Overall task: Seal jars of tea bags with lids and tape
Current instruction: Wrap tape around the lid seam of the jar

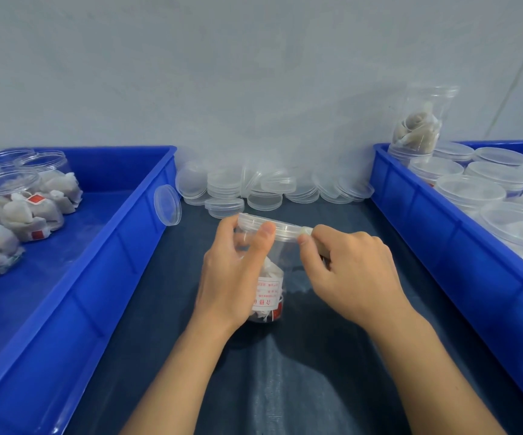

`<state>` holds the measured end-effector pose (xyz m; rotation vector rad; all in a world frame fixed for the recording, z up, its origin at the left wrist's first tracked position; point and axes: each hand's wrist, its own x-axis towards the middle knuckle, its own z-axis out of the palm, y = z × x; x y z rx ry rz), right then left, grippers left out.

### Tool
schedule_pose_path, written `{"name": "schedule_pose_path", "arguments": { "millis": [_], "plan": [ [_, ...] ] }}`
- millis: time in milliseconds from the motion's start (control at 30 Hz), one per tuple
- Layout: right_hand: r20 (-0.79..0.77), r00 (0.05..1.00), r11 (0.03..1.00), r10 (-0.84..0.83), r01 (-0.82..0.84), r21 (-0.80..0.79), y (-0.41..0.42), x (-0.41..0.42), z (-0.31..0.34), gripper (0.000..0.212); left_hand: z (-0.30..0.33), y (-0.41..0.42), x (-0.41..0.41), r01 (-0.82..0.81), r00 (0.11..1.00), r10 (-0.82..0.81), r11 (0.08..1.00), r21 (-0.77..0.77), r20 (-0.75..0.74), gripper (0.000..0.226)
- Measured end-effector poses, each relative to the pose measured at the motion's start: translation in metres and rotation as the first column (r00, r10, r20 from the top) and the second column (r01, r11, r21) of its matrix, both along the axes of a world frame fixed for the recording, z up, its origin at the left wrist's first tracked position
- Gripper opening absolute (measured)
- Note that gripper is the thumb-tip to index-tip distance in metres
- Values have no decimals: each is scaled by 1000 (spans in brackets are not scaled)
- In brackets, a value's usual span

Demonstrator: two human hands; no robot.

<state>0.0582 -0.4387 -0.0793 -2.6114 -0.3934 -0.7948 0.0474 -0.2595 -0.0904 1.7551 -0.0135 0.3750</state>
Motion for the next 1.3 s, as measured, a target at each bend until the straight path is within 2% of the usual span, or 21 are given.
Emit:
{"name": "schedule_pose_path", "arguments": {
  "millis": [200, 333, 633, 900, 1000, 1100, 1200, 1300],
  "plan": [
    [-22, 1000, 999, 11, -11, 35, 0, -2, 1, 49, -2, 3, 1, 32, 999, -33, 999, -29, -28, 71],
    [-22, 1000, 999, 2, -1, 49, 1, -3, 0, 49, 0, 2, -2, 42, 999, -42, 999, 32, 0, 56],
    [-32, 999, 998, -18, 20, 65, 3, -2, -2, 50, 1, -3, -6, -21, 999, 17, 996, 92, 49, 51],
    [-30, 999, 997, -35, 36, 64, 2, -3, 0, 50, -2, -3, -7, -151, 983, 131, 975, 164, 128, 70],
    [-23, 999, 998, -29, 31, 55, 5, -5, -1, 51, -3, -5, -9, -194, 975, 168, 963, 189, 144, 62],
    [-7, 1000, 999, -5, 6, 42, 8, -5, -1, 52, -4, -7, -8, -170, 983, 154, 969, 177, 100, 54],
    [-9, 999, 999, 32, -32, 13, 11, -8, 1, 52, -5, -9, -6, -169, 984, 153, 958, 231, 86, 73],
    [-32, 995, 996, 90, -90, 10, 11, -11, 4, 51, -6, -6, -4, -185, 981, 164, 949, 253, 102, 77]
  ]
}}
